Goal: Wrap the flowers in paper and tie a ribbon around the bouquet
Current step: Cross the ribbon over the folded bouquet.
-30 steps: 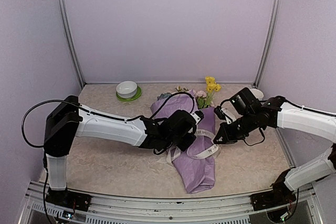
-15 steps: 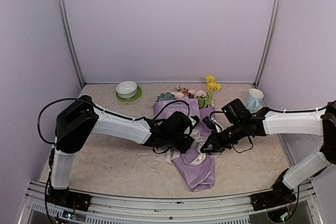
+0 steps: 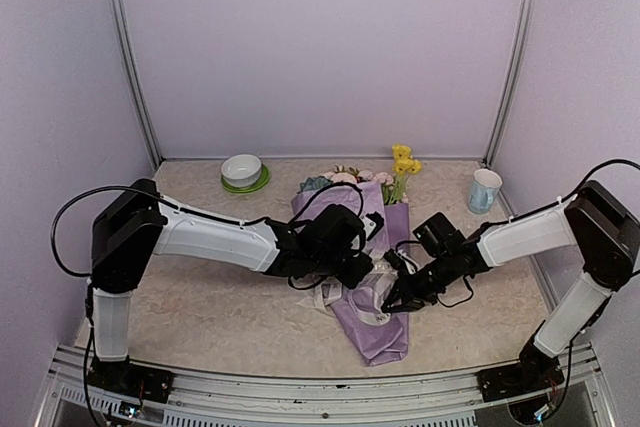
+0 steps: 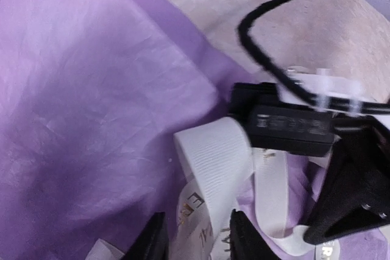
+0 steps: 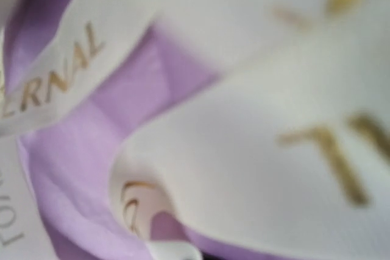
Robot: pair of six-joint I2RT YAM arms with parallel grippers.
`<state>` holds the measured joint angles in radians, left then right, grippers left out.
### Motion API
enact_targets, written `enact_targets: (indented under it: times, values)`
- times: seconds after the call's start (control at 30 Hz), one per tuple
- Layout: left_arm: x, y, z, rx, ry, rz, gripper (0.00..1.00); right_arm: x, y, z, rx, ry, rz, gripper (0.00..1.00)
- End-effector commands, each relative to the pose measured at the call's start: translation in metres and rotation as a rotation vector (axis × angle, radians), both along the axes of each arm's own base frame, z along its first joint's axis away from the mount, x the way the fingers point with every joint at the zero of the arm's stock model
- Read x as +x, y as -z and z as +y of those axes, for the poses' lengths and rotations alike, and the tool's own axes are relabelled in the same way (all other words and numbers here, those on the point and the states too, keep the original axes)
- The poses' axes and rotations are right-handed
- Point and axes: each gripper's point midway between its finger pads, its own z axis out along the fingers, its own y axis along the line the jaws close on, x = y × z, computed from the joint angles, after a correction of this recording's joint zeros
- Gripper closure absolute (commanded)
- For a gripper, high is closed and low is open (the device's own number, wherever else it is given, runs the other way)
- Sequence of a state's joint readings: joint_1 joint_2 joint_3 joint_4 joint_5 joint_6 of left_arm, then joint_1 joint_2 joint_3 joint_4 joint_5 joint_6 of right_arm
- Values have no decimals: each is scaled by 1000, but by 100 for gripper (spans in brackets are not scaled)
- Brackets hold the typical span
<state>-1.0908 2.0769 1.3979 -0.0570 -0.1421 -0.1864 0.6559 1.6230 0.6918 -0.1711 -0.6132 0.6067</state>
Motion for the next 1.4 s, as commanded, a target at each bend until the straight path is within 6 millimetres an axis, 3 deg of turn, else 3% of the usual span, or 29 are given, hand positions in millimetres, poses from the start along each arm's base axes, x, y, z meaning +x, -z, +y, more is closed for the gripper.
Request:
enact_targets:
  times: [0.0,0.13,0.2,0.3,0.37,0.43,0.47,0.53,0.6,0.67,0.77,0.97,1.1,1.17,1.27,1.37]
  values:
    - [-20,-61,-17,-39,81,-98,47,-1,27,-17,-79,28,15,100]
    - [-35,-93,-15,-48,144,-128,23,0,28,-18,-81,28,14,100]
    - [-42,-108,-6,-53,161,-129,5,1,28,-19,-82,29,11,100]
    - [-43,-131,25,-55,83,-157,1,1,28,-20,-83,27,10,100]
    - [-34,-137,63,-51,-59,-156,1,1,28,-20,-82,24,10,100]
    - [-14,-117,119,-16,-265,-69,6,1,27,-19,-80,21,11,100]
    - [-8,-99,147,10,-369,8,17,1,27,-19,-79,18,11,100]
    - [-13,-54,196,93,-525,166,48,1,26,-19,-78,13,8,100]
    - [-30,-18,217,148,-566,260,60,2,25,-18,-76,11,6,100]
    - [-44,8,226,192,-576,308,61,1,25,-18,-74,7,6,100]
    - [-46,35,229,262,-556,294,55,1,24,-17,-69,3,2,100]
    - [-57,62,178,408,-285,31,53,0,21,-17,-59,2,-3,100]
    - [-80,106,169,474,-109,97,47,1,17,-17,-52,8,-14,100]
    - [-87,118,166,481,-55,134,43,2,16,-19,-58,14,-24,100]
    - [-91,120,161,476,0,129,42,1,14,-18,-48,14,-23,100]
    - [-96,103,141,394,95,98,40,0,15,-18,-50,11,-22,100]
